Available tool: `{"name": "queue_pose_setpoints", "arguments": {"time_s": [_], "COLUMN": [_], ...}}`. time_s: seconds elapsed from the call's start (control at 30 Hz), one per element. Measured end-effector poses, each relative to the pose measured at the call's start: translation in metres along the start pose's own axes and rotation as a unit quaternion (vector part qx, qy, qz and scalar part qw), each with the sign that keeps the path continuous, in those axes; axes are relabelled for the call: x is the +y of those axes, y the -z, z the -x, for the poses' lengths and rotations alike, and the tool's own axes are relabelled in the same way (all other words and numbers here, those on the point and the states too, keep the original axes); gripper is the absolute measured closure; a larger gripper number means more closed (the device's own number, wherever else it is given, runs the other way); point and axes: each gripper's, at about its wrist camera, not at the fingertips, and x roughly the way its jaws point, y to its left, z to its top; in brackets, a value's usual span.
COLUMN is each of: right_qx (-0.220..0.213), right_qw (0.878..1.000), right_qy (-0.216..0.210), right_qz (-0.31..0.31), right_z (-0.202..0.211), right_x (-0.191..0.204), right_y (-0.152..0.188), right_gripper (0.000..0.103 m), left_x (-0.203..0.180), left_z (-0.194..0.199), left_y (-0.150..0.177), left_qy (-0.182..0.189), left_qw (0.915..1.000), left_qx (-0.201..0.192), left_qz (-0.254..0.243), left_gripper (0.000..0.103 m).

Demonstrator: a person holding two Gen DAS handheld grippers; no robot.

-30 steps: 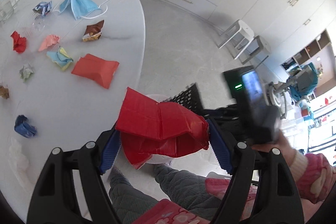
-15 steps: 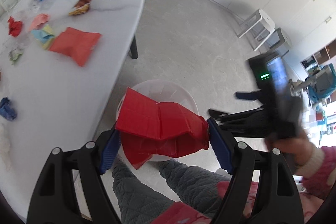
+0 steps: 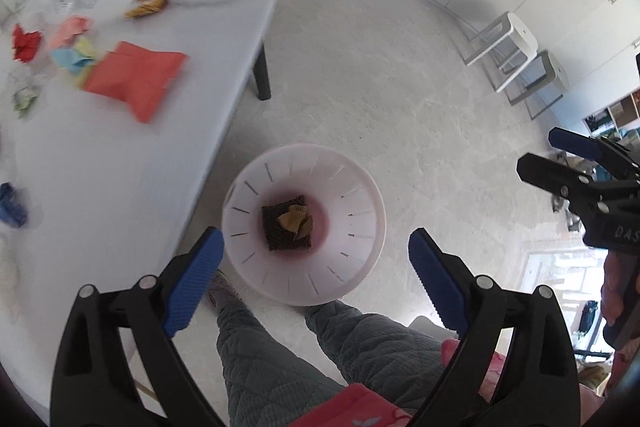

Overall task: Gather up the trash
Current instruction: 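Drop the black mesh and red bag into the pink bin with both grippers, then grasp the white tissue with the left gripper while the right gripper grasps the blue cloth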

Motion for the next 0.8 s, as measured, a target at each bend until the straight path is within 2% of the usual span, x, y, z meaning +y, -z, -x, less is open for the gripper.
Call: {"name": "queue_pose_setpoints", "arguments": {"time_s": [0.17,0.3,0.4,0.57,0.7,0.8], "right_qx": [-0.03,-0.082,-0.116,-0.146,-0.145,-0.143], "right_qw": [0.999,0.994,0.989,0.982,0.98,0.981], "right_qy": [-0.03,-0.04,-0.049,-0.054,-0.056,-0.05], "right_qz": [0.016,0.056,0.073,0.104,0.12,0.125], "right_z": [0.028,0.06,0.079,0.09,0.086,0.08], "right_x": [0.033,0.086,0.127,0.191,0.231,0.256], "right_y": [-0.027,-0.052,-0.065,-0.08,-0.086,-0.086], "right_gripper": [0.01,0.007,0.003,0.002,0.002,0.003], "left_x": [0.033,0.08,0.12,0.186,0.235,0.256], "left_z": [0.064,0.122,0.148,0.162,0.153,0.142], "left_y": [0.01,0.029,0.046,0.067,0.082,0.086], "left_qy": [-0.047,-0.084,-0.114,-0.139,-0.132,-0.118], "left_qw": [0.9973,0.9887,0.9805,0.9692,0.9679,0.9707], "left_qx": [-0.043,-0.099,-0.121,-0.132,-0.114,-0.104], "left_qz": [0.037,0.075,0.104,0.155,0.181,0.182], "left_gripper": [0.008,0.008,0.008,0.008,0.008,0.008]}}
